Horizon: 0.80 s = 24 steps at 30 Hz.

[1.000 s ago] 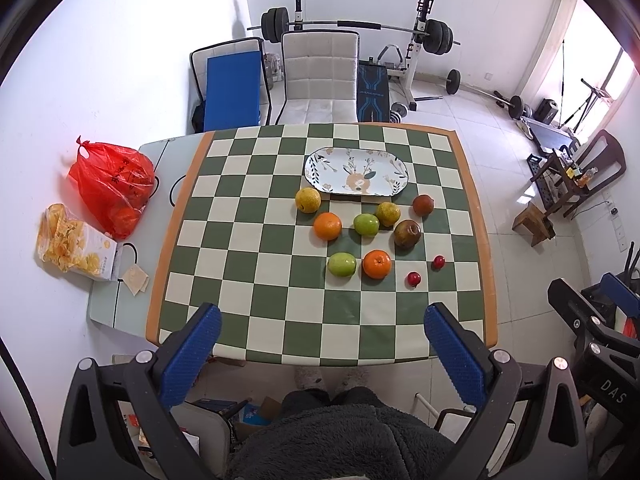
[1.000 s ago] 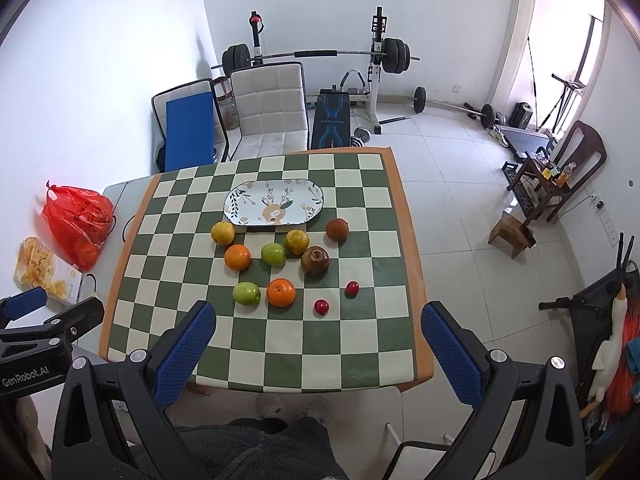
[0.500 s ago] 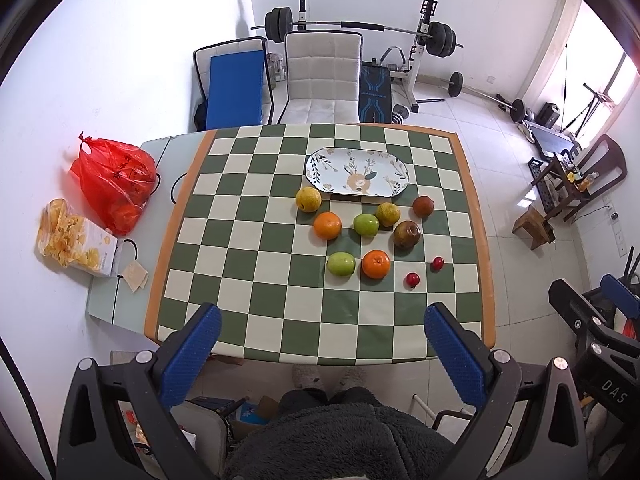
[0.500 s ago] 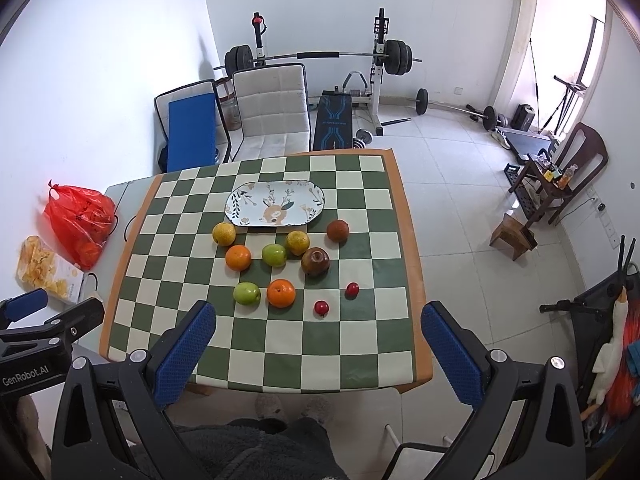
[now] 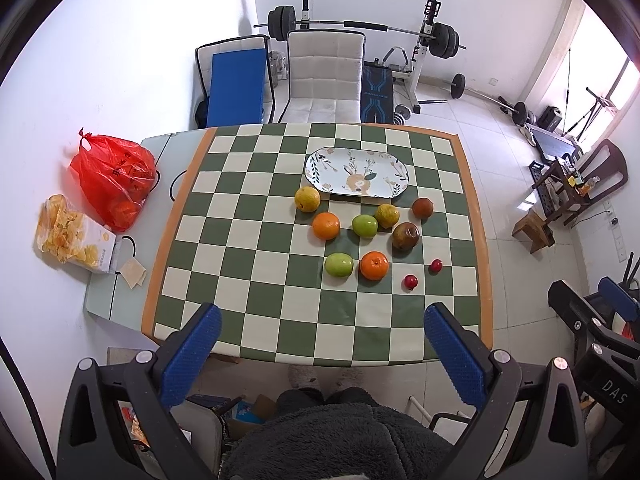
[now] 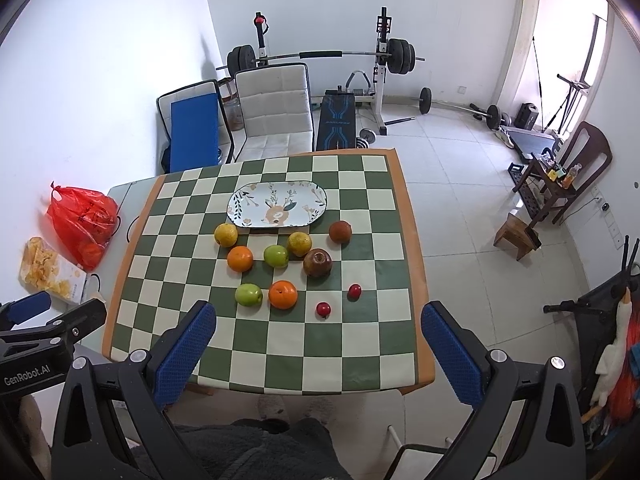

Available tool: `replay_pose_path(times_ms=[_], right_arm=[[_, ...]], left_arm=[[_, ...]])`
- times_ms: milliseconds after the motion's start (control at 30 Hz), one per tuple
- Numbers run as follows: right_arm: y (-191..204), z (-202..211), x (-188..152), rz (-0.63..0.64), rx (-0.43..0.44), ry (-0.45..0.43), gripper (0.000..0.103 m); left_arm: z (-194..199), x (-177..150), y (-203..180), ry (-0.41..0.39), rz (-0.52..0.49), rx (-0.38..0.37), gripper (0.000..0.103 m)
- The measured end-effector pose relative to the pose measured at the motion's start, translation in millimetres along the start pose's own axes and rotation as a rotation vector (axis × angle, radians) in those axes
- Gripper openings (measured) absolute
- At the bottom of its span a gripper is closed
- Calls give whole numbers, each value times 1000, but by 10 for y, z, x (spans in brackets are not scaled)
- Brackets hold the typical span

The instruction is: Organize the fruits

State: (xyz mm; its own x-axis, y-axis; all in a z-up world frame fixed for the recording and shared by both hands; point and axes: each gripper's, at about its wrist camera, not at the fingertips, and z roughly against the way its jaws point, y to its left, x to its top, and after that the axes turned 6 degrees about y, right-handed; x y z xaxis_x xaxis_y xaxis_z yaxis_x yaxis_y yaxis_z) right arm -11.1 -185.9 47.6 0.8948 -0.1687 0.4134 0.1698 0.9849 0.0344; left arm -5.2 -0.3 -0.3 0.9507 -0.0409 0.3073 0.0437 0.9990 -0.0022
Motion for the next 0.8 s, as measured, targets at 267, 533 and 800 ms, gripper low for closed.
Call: replay_pose_path(times_ms=[267, 533, 800], right_arm=[[-151, -594, 179, -83, 87, 8, 103], [-118, -2338, 295, -76, 111, 179, 103], [-113, -3525, 510, -119, 84, 303, 100]], left_arm=[[-312, 258, 51, -78, 52, 186, 103], [-1527, 804, 440, 100, 126, 214, 103], [-2796, 1223, 471, 326, 132, 113, 93]])
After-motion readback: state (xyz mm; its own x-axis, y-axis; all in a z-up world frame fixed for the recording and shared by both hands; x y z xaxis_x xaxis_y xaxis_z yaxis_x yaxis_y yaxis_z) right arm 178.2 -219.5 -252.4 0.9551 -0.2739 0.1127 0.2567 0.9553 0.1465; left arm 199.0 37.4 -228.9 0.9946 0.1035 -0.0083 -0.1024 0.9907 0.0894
